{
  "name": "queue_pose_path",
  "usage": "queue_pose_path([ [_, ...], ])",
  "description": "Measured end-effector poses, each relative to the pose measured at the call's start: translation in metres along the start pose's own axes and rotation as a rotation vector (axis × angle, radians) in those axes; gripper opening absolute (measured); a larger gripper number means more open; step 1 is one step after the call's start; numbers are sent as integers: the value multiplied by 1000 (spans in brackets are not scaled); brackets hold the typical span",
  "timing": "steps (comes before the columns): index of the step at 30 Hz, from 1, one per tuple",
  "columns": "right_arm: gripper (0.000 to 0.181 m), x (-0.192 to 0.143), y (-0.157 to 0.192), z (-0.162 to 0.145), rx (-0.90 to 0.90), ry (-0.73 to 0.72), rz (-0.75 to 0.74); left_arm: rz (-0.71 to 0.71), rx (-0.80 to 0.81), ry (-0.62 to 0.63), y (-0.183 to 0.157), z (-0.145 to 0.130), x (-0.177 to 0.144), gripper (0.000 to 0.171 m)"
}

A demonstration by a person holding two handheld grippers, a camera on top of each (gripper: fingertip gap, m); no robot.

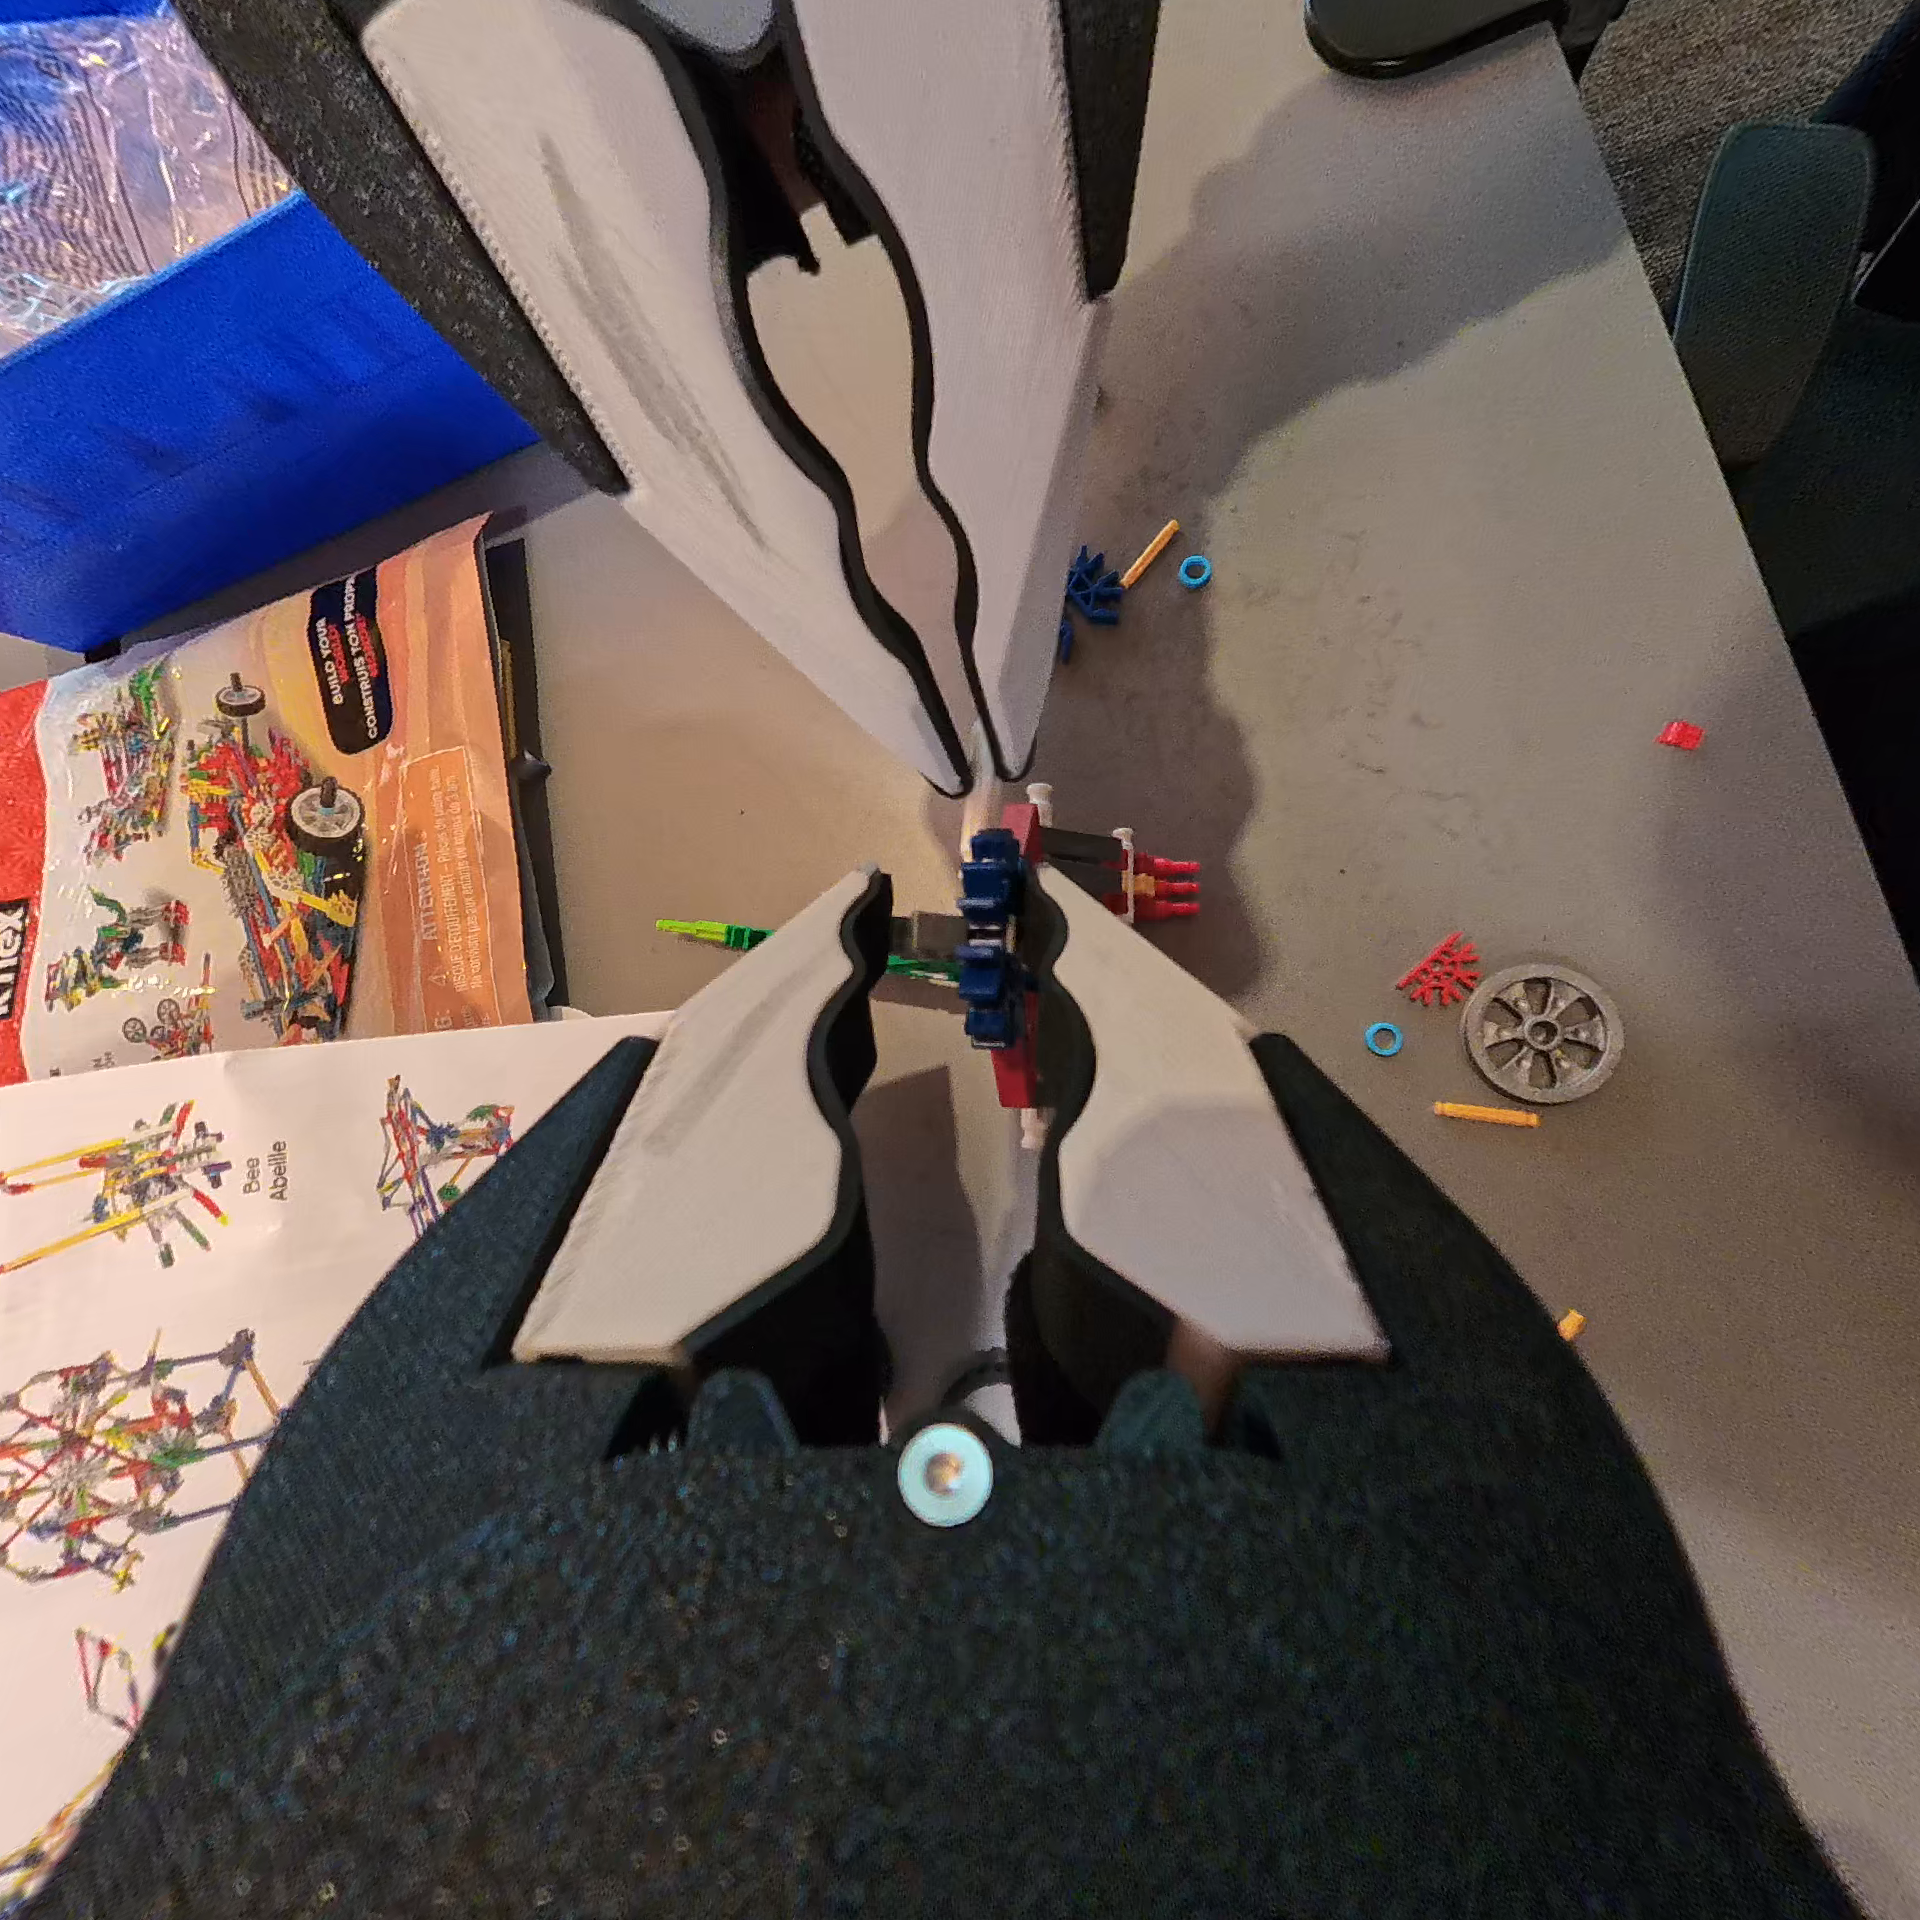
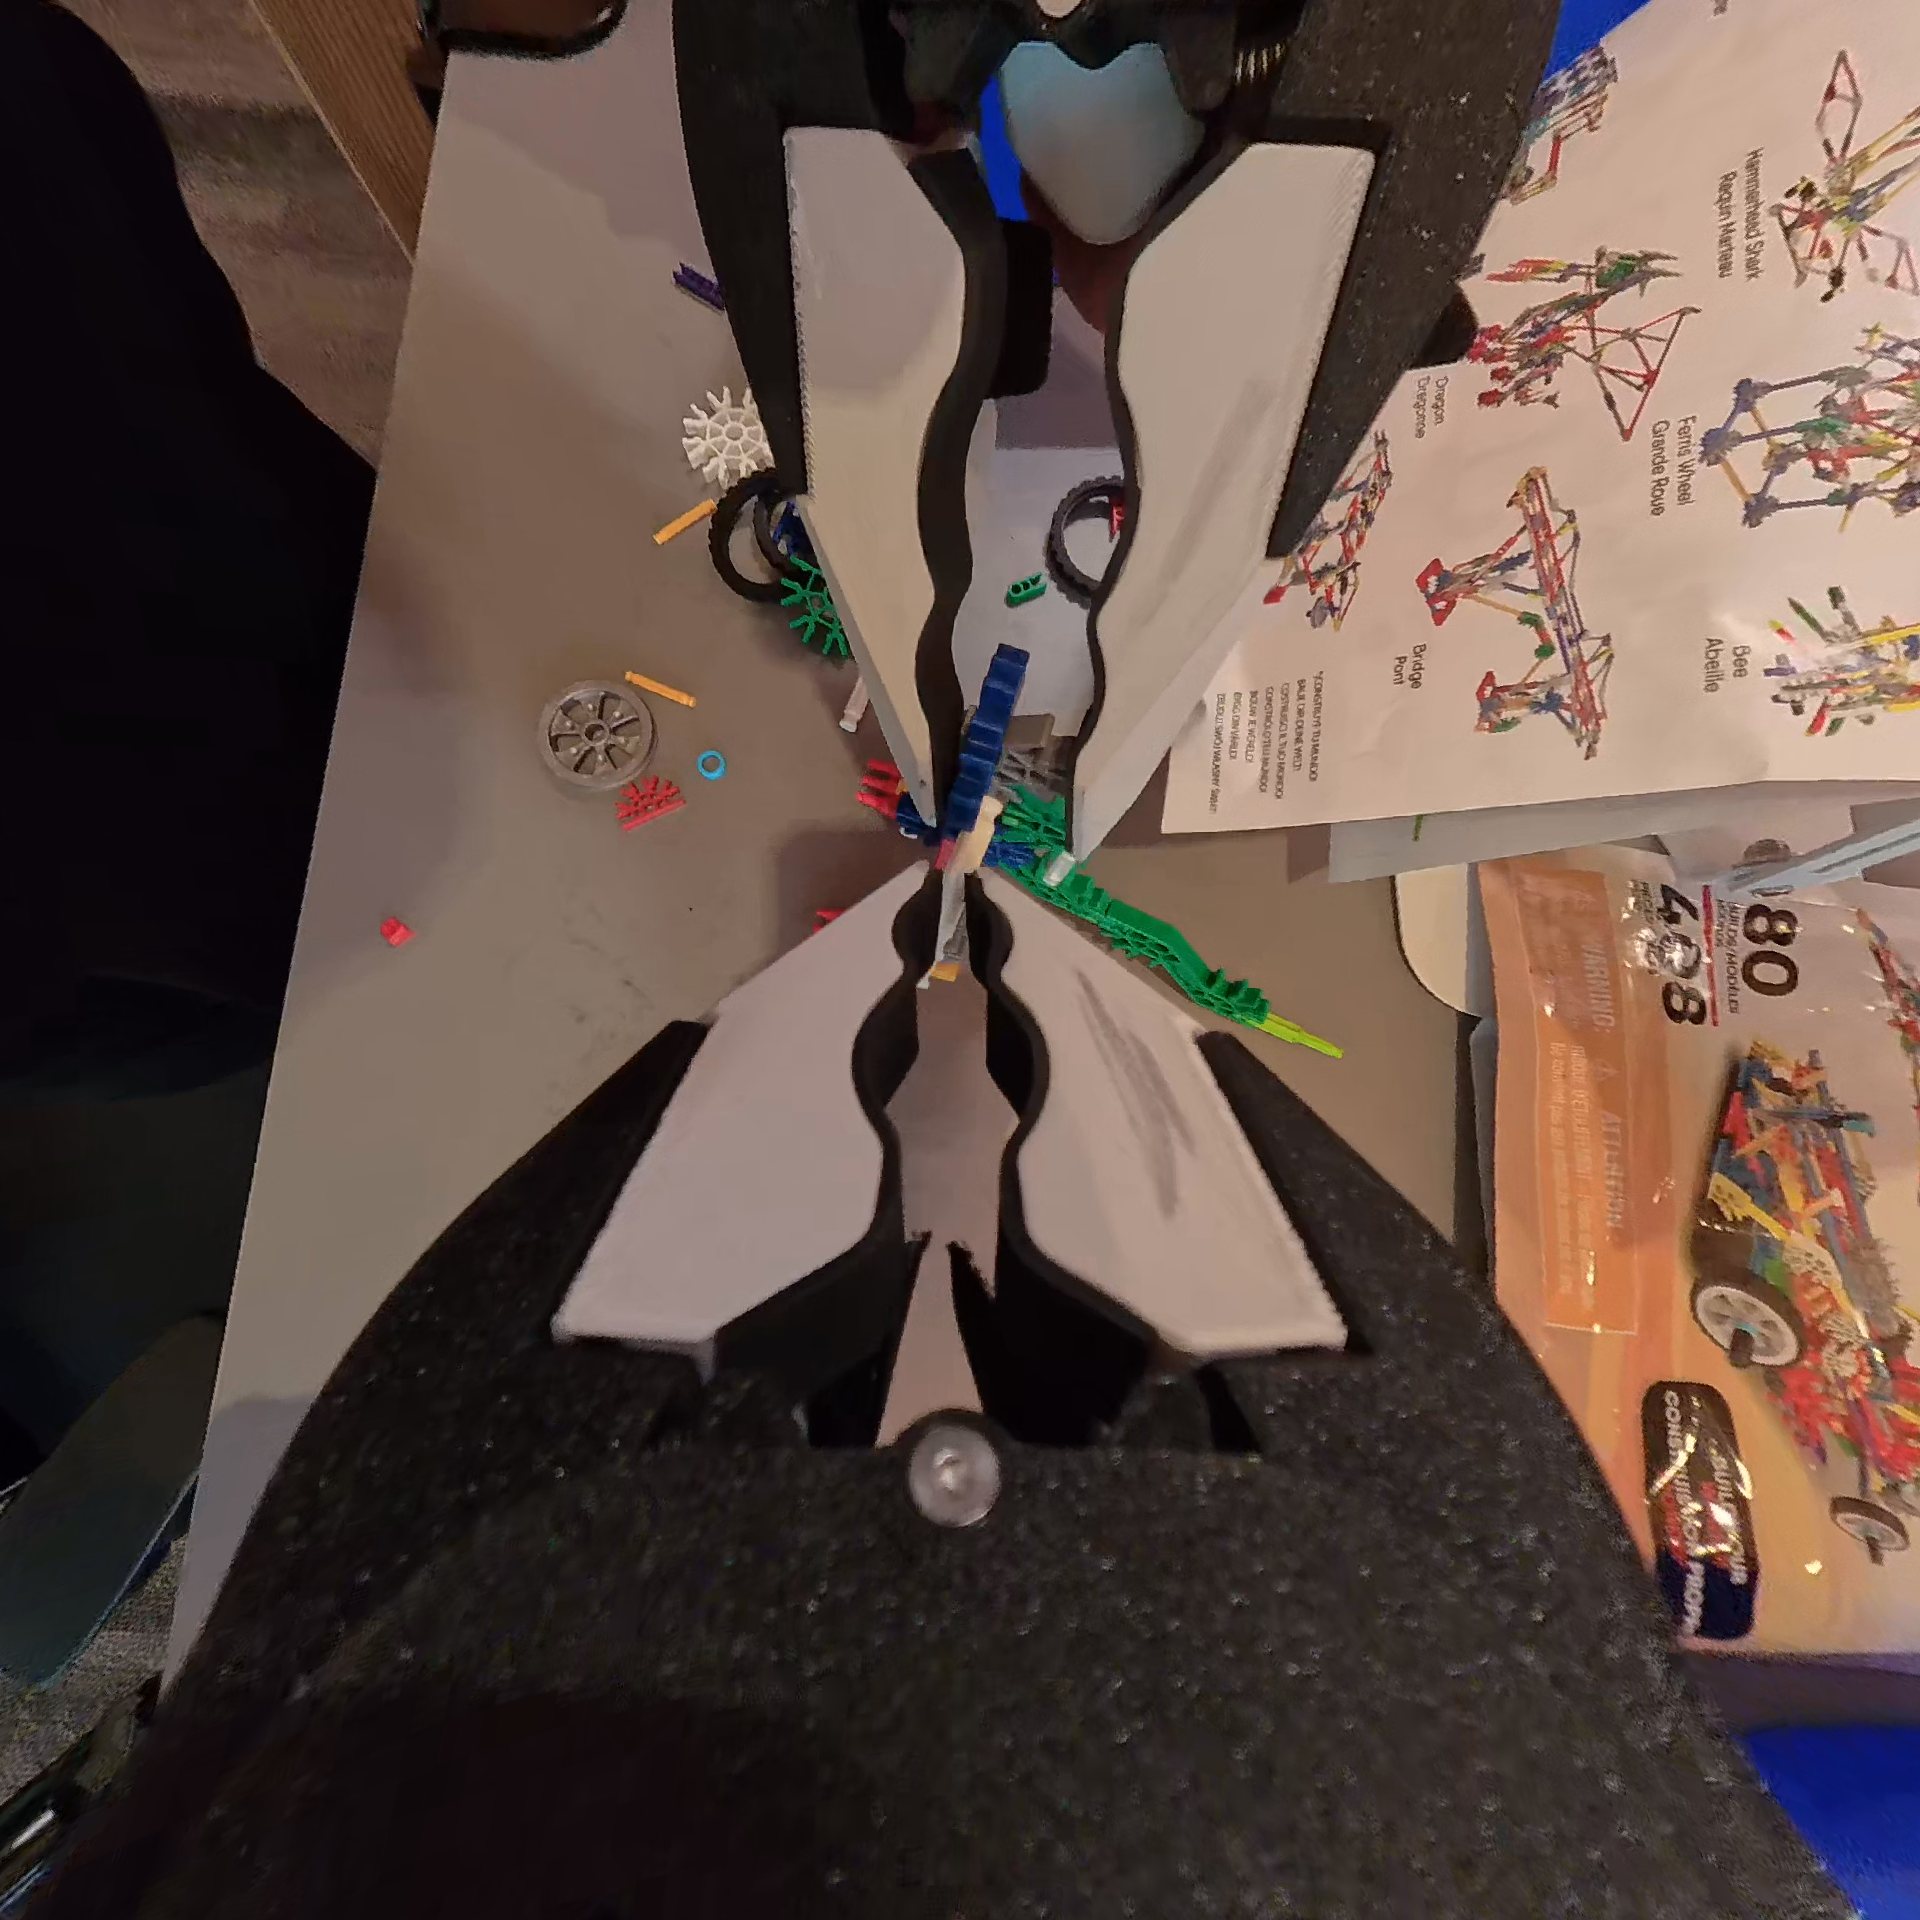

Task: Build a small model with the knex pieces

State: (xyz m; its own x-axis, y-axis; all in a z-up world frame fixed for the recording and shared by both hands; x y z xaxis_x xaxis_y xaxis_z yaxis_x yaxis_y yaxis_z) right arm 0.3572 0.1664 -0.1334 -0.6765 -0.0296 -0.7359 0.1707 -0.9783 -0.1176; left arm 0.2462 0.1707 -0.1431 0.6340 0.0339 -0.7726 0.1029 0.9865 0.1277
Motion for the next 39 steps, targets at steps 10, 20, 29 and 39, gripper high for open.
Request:
queue_pose_path([
  [10,5,5,-3,-5,46,-144,32,-33,38,6,1,1,0,22],
  [20,5,9,-5,-7,93,-229,91,-49,81,-1,-1,1,0,22],
  [29,5,14,-4,-18,204,-395,163,-64,134,7,-3,2,-1,22],
  [39,2,18,-3,-25,267,-500,228,-81,172,-10,-5,3,1,22],
])
Point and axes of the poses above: each gripper's, where its closed fingertips meet, x out along the fingers, z out of its top, y = z × x across the jaws, the point moved 8 cm from there along -x, back along the fingers, and after that the axes turned 7 degrees about -x, right-handed, at the moved point
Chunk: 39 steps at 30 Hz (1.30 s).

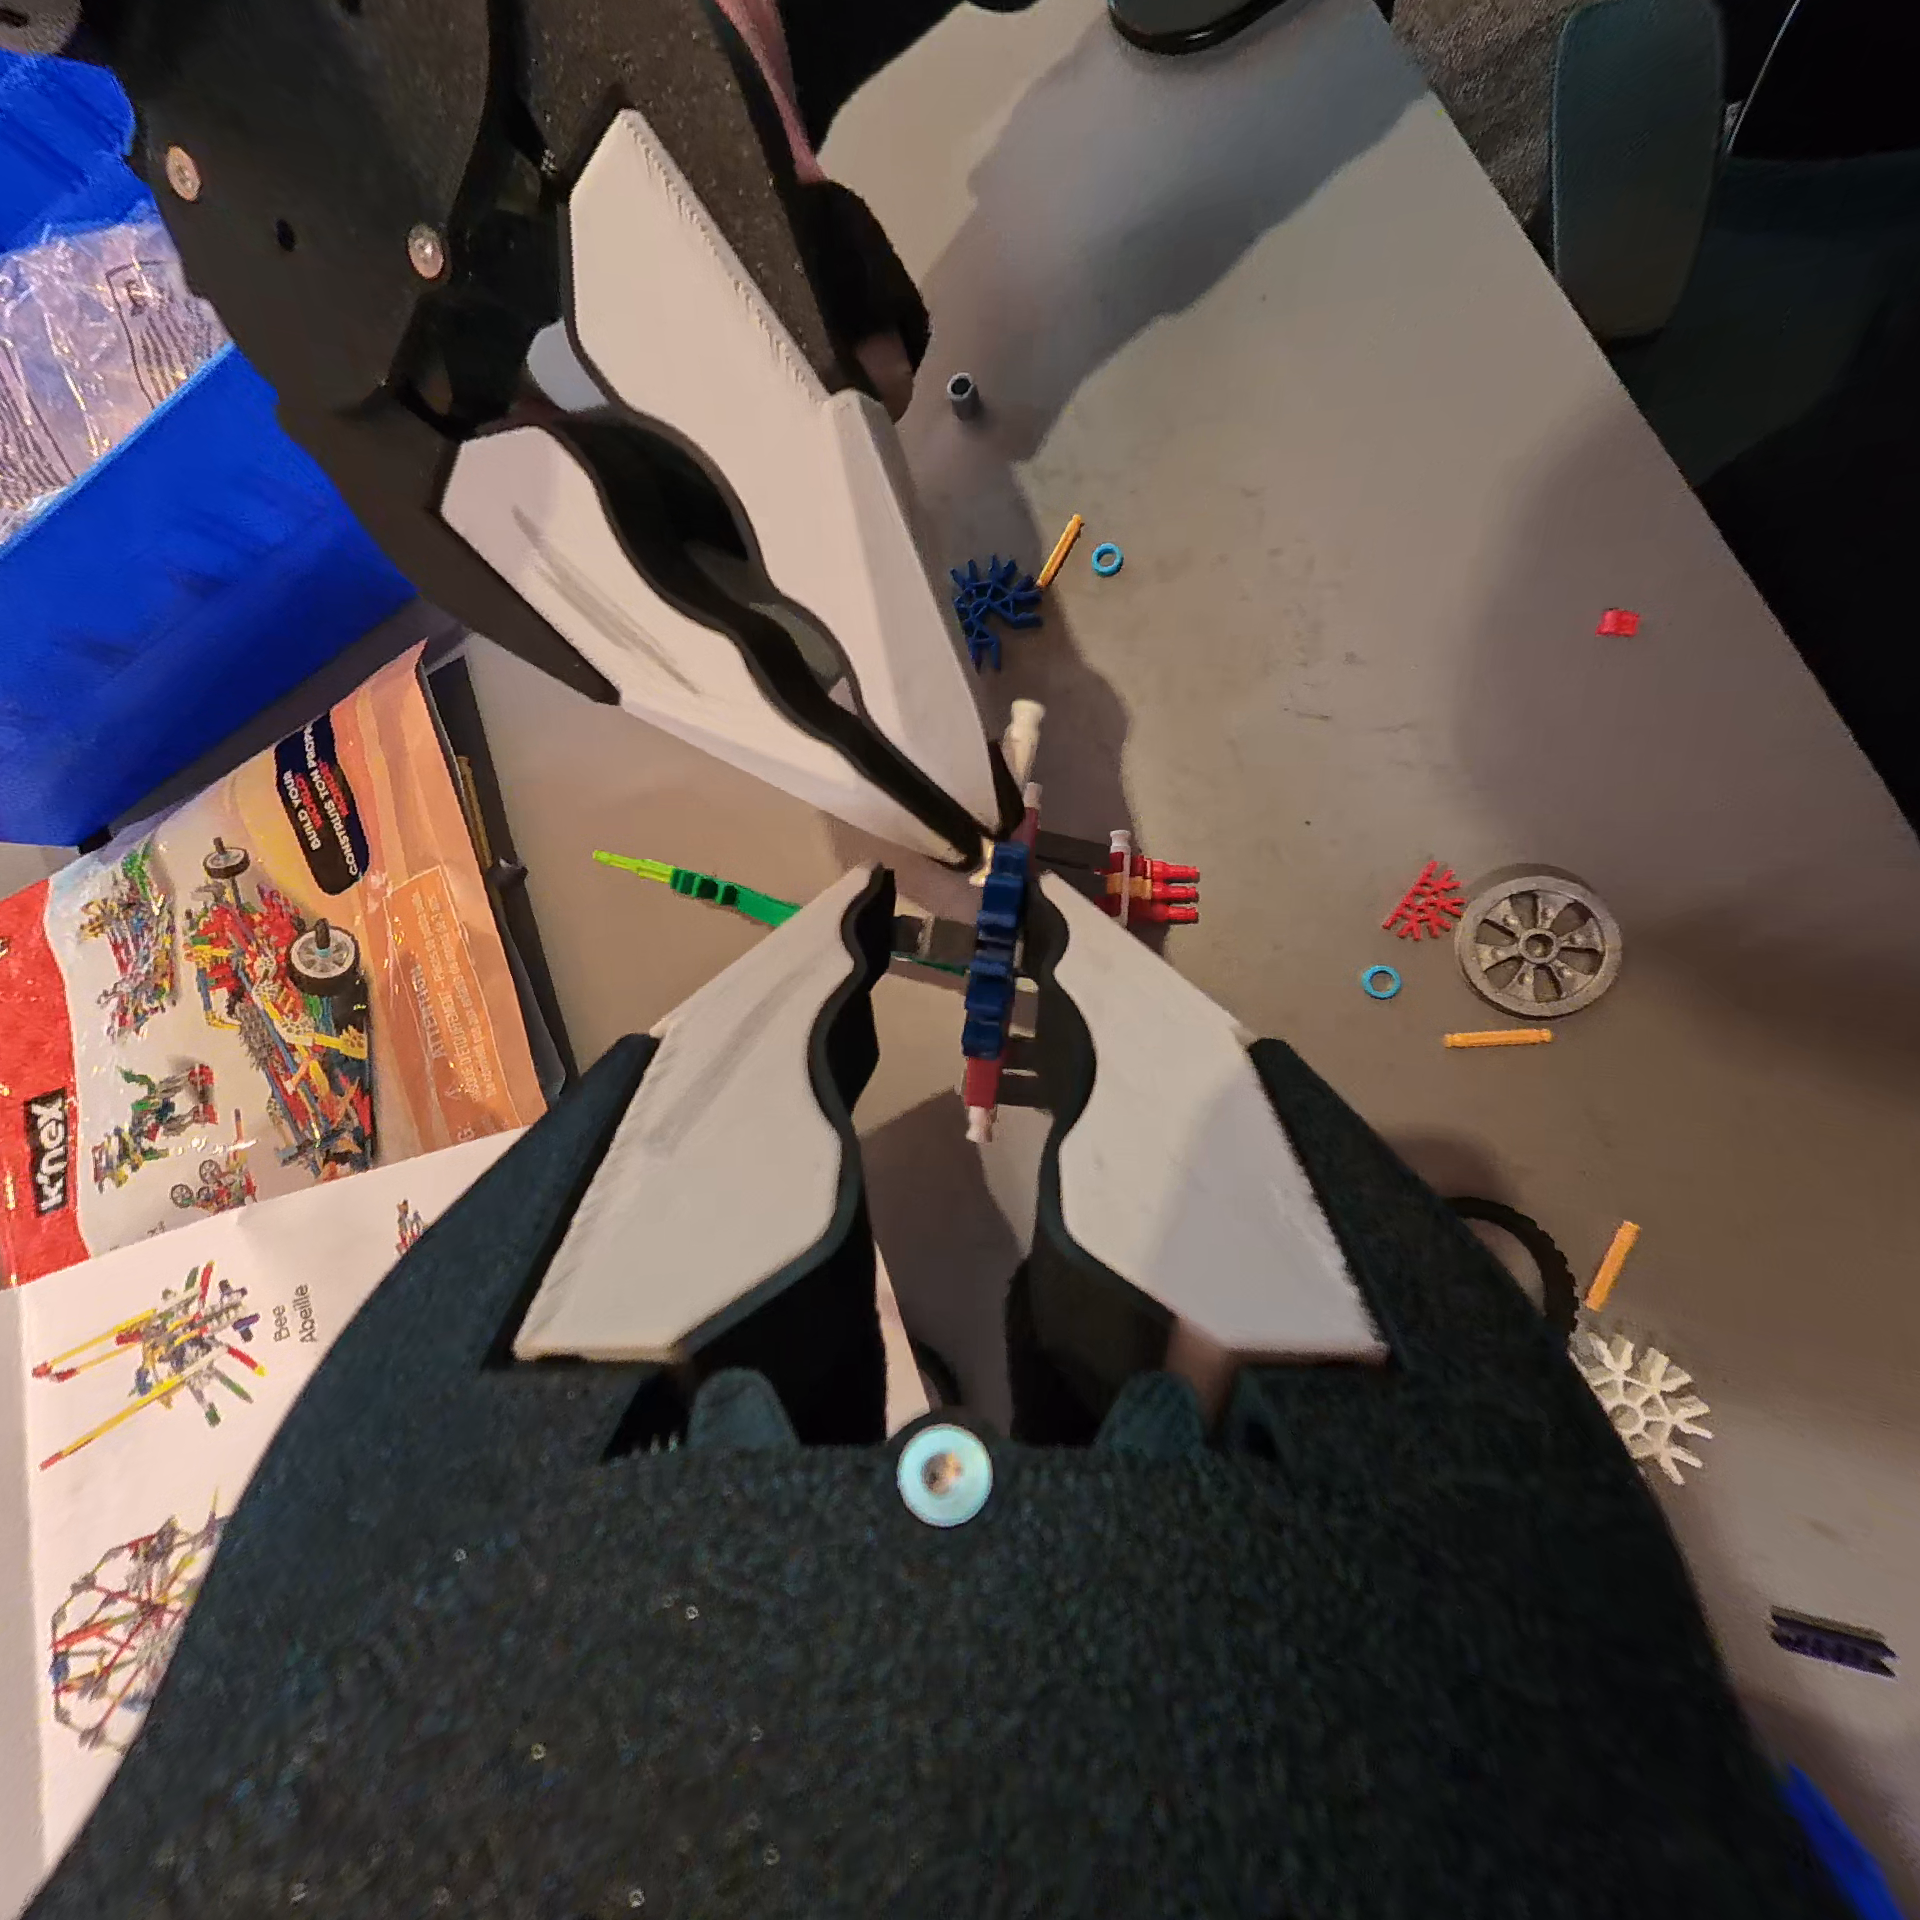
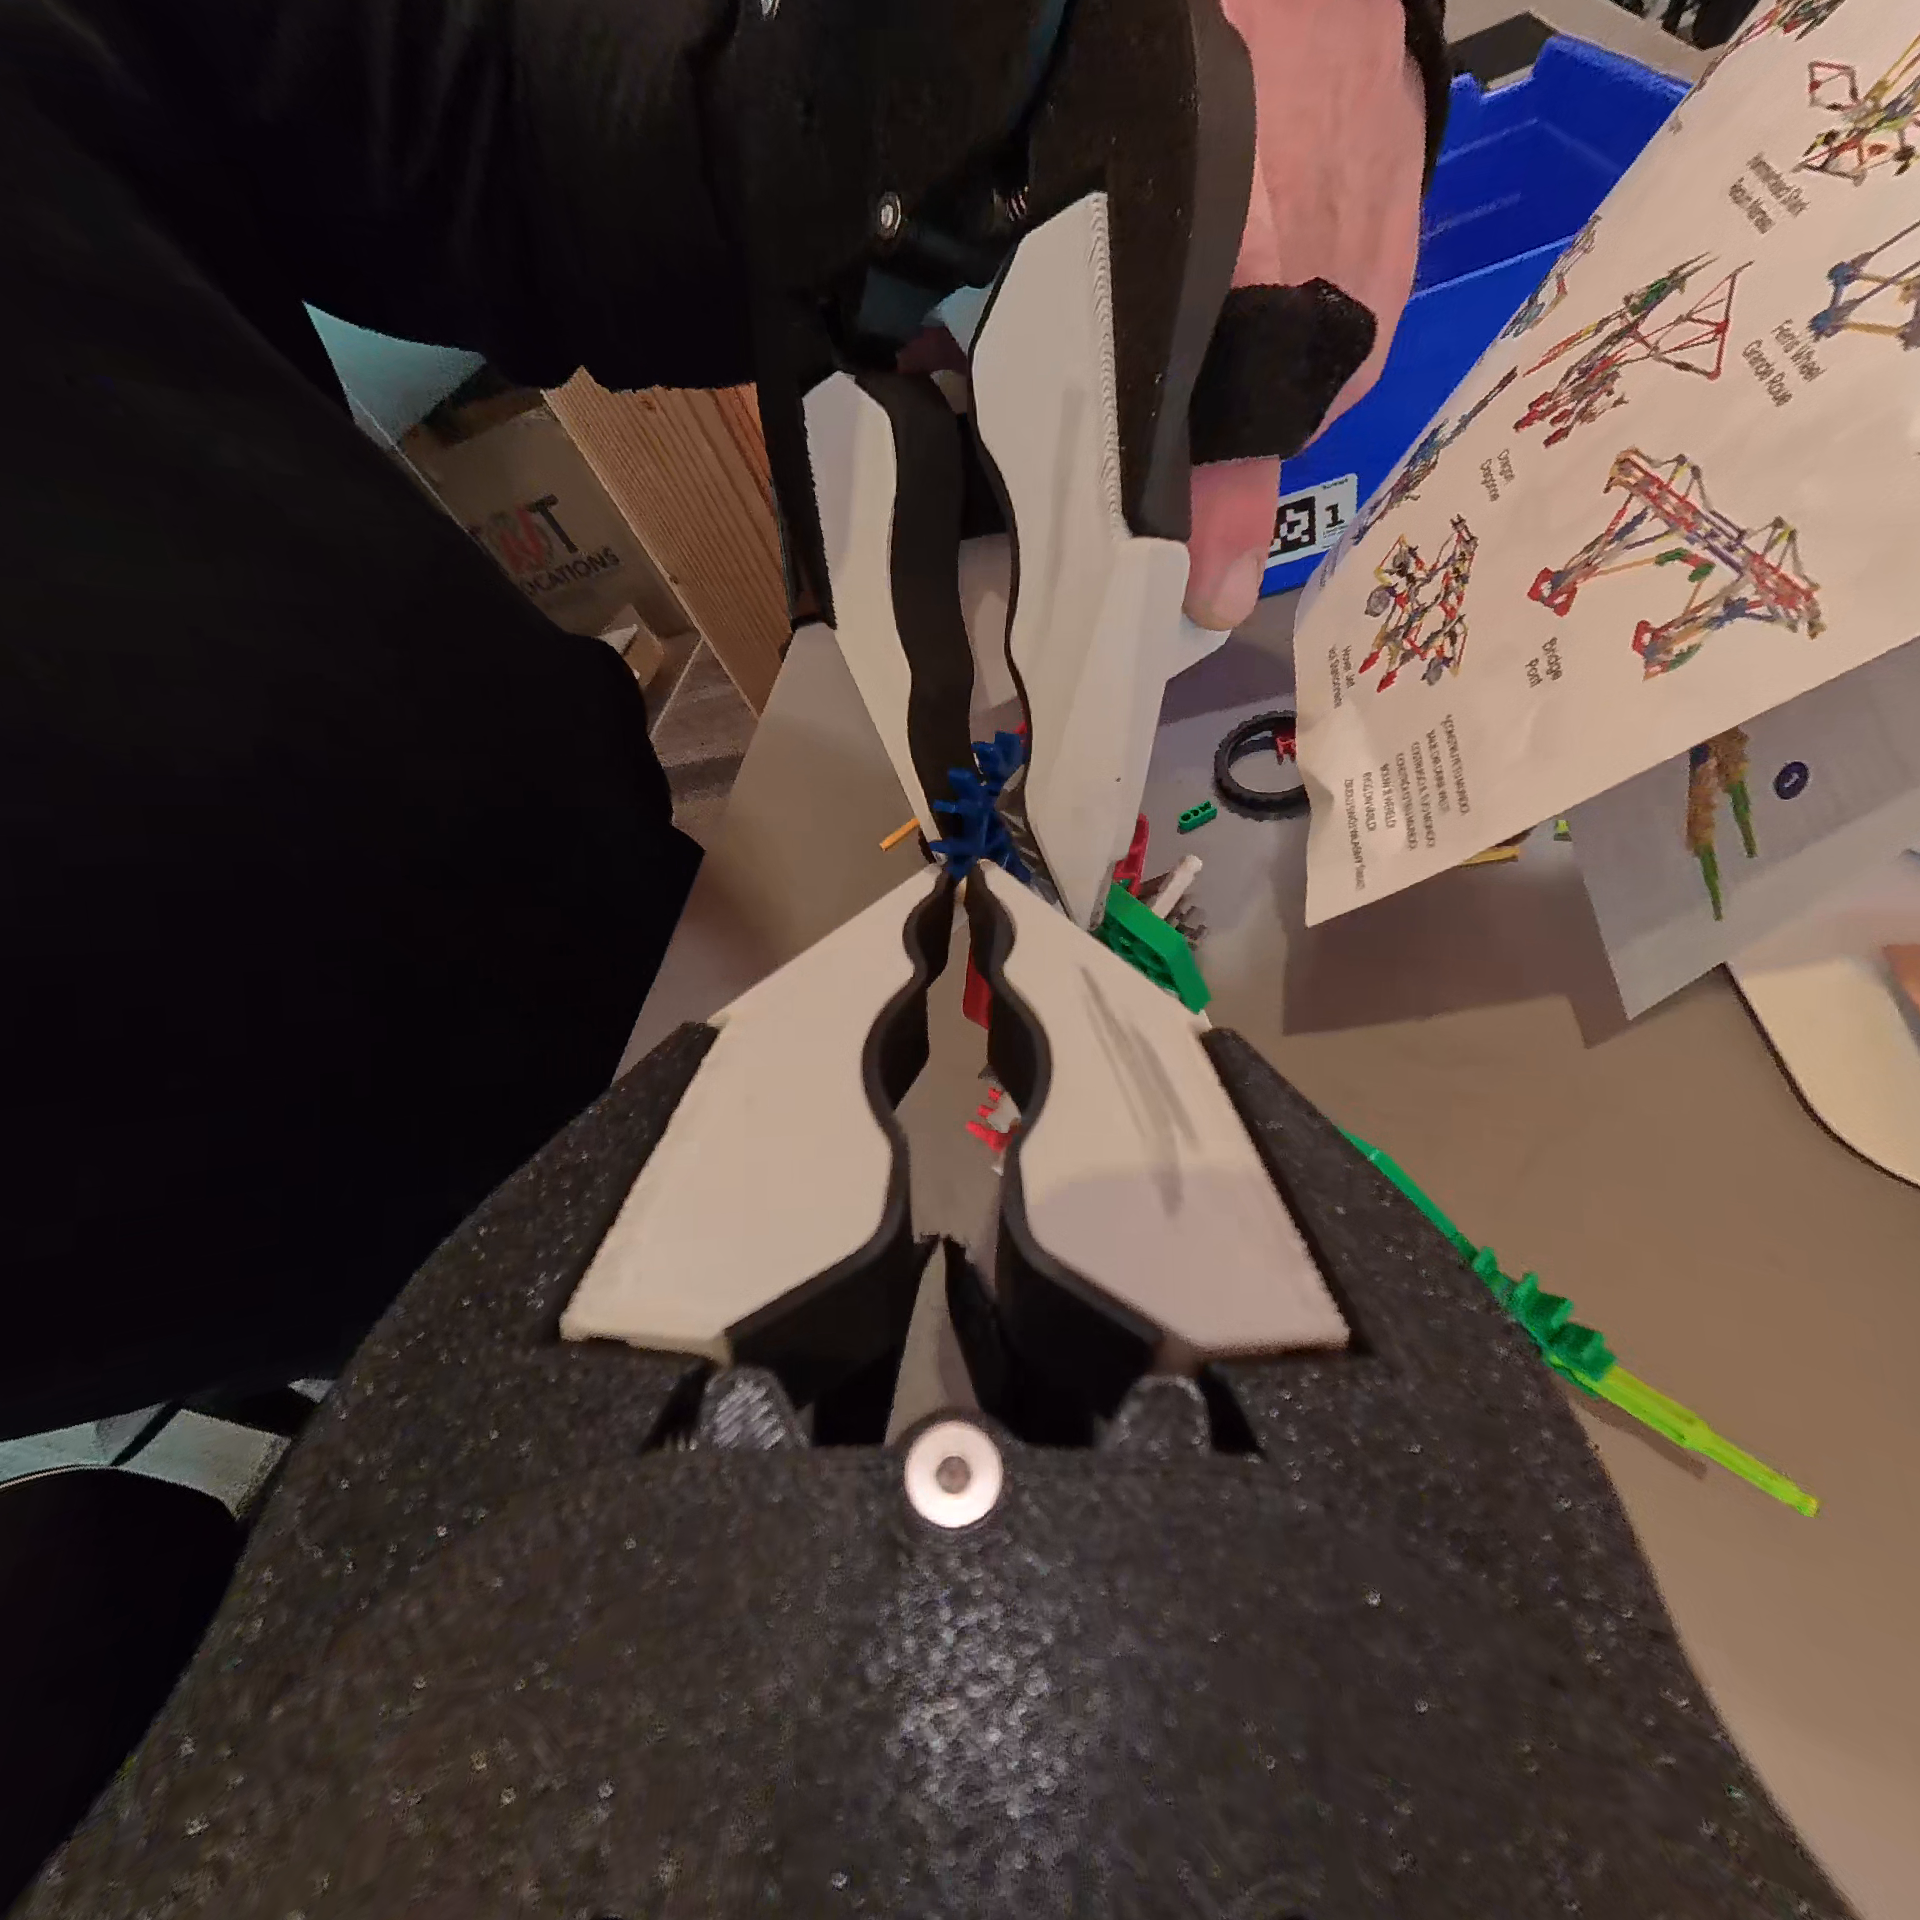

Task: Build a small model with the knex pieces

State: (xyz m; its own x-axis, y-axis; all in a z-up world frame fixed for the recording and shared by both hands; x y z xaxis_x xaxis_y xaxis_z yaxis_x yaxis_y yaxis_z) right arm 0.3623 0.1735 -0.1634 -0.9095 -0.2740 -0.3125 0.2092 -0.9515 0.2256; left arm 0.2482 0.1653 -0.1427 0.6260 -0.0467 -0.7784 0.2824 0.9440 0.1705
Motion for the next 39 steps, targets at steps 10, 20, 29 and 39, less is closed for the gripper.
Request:
queue_pose_path([
  [10,0,2,-2,-6,47,-92,34,42,30,28,-1,1,1,22],
  [20,0,2,-3,-13,119,-203,33,78,29,11,-5,1,0,22],
  [29,0,7,-6,-38,265,-163,-69,83,37,-12,-11,7,5,22],
  [39,0,-31,4,-39,276,-226,-252,91,-26,19,-11,5,-1,22],
])
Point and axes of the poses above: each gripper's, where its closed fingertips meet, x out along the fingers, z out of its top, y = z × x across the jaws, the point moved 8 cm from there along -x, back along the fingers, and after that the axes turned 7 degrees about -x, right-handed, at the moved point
